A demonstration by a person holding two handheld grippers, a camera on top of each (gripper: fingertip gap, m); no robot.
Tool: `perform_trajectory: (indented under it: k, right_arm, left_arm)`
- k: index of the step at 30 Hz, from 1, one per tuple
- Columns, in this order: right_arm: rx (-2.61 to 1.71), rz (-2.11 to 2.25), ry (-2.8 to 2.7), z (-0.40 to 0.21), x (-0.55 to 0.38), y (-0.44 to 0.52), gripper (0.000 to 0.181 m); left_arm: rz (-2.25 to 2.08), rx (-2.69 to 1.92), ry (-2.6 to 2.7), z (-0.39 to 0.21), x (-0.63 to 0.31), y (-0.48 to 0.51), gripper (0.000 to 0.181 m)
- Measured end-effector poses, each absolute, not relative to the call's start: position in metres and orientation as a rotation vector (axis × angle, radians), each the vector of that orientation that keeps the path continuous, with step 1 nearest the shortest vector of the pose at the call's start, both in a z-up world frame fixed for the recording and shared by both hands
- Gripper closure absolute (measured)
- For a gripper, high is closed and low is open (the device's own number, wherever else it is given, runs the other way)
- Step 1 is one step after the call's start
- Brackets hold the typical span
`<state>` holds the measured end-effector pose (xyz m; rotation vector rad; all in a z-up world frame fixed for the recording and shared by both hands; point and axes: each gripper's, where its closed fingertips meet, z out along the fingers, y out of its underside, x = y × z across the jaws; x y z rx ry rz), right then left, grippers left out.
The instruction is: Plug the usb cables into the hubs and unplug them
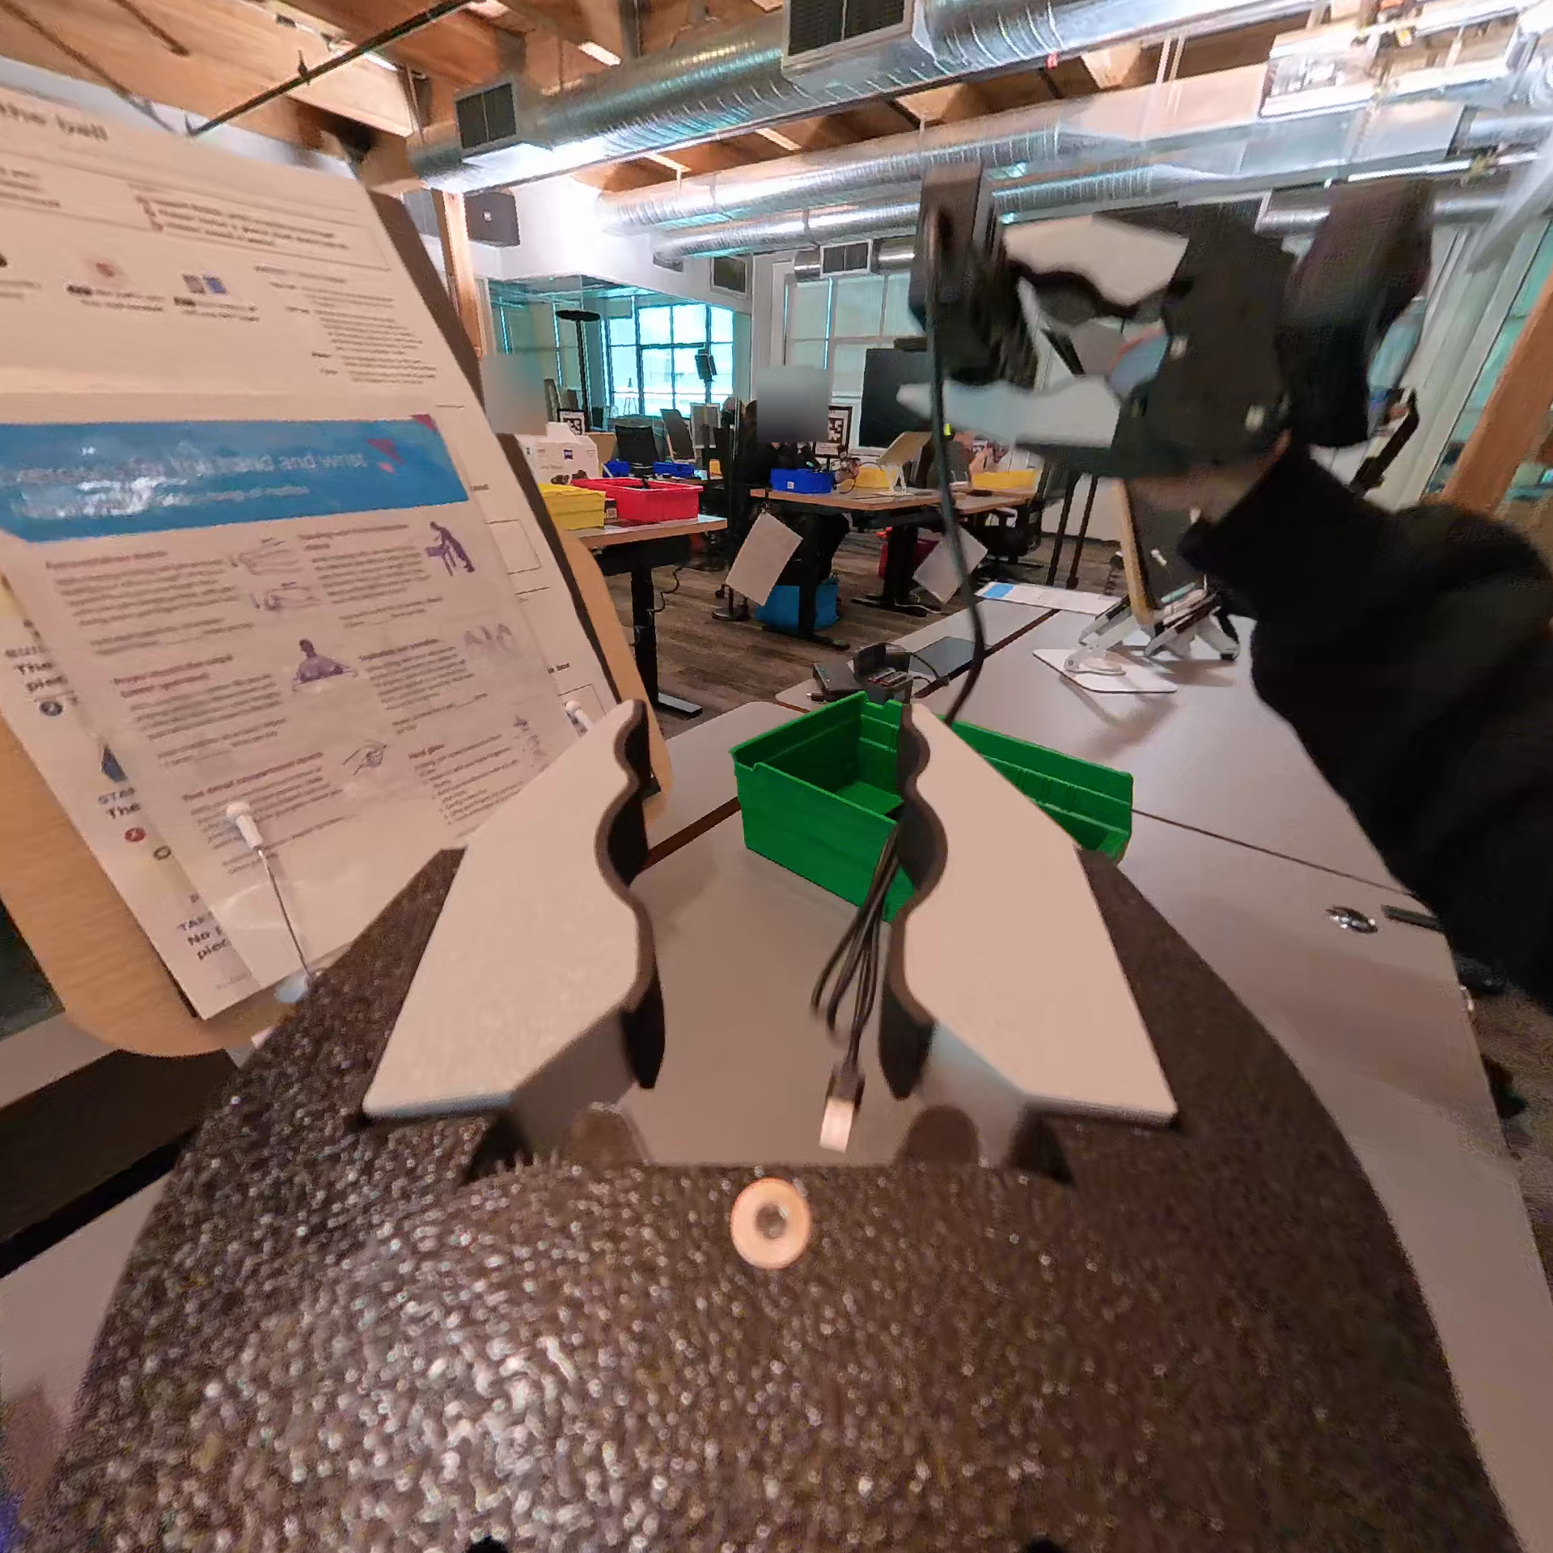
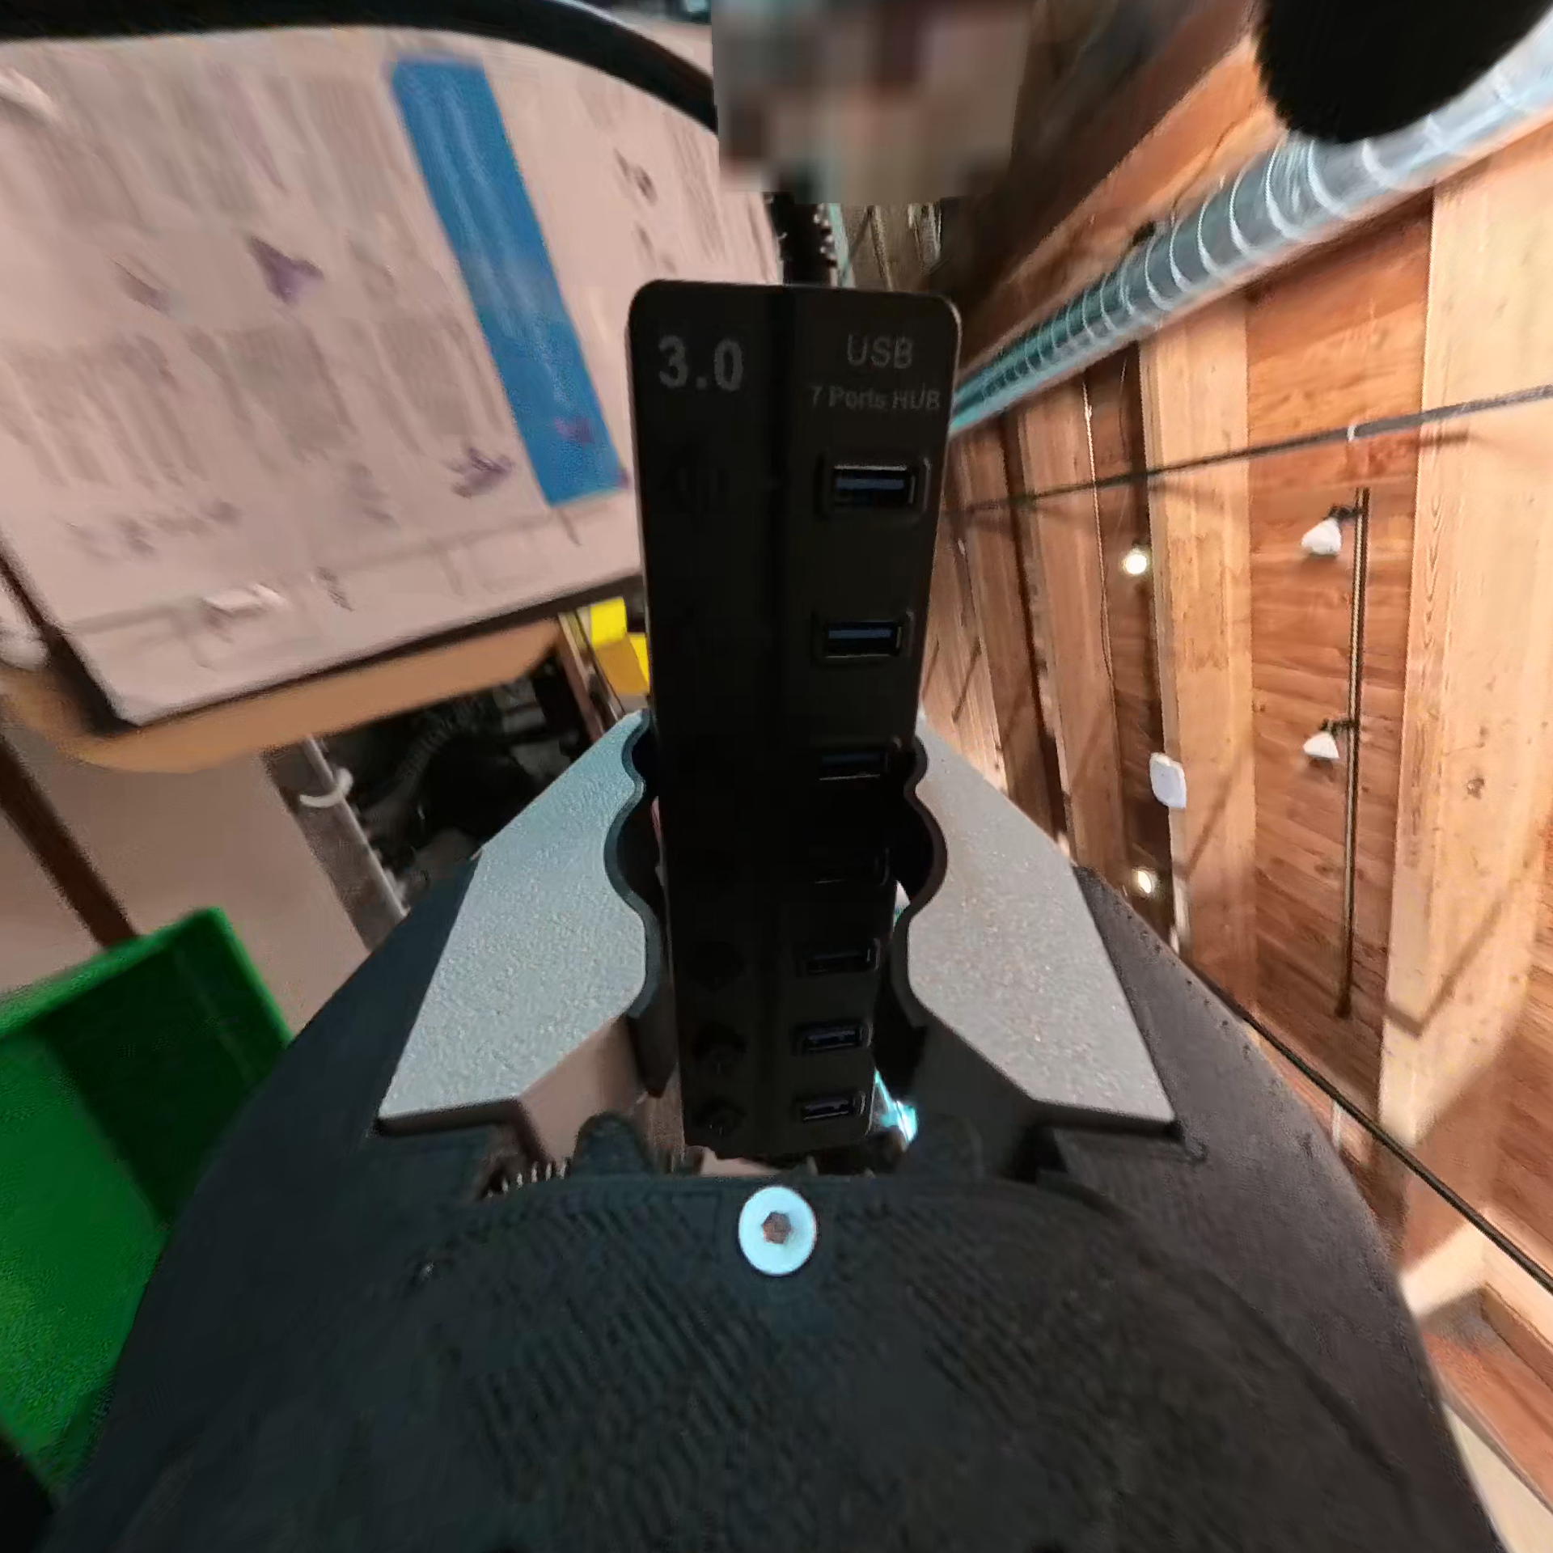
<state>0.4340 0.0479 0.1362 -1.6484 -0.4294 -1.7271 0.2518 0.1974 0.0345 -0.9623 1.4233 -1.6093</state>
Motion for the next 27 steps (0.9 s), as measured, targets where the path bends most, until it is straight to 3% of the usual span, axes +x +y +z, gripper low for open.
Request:
perform_trajectory:
  k: [6, 10, 17, 22, 27]
  right_arm:
    - [-1.762, -1.946, -0.288, 0.232, 0.512, -0.001, 0.126]
    - [-1.9, -2.135, -0.332, 0.225, 0.557, -0.033, 0.127]
    - [-2.33, -1.913, -0.528, 0.057, 0.593, -0.051, 0.127]
    - [-2.612, -1.464, -0.562, -0.066, 0.585, -0.046, 0.127]
    - [-2.826, -0.909, -0.397, -0.135, 0.571, -0.039, 0.127]
  left_arm:
    - [-1.695, -1.031, 1.398, 0.026, 0.259, 0.212, 0.127]
    - [-1.703, -1.029, 1.415, 0.023, 0.26, 0.212, 0.127]
    - [-1.728, -1.014, 1.432, 0.023, 0.259, 0.209, 0.128]
    - [-1.714, -1.02, 1.45, 0.019, 0.261, 0.209, 0.128]
    - [-1.722, -1.044, 1.459, 0.013, 0.265, 0.213, 0.13]
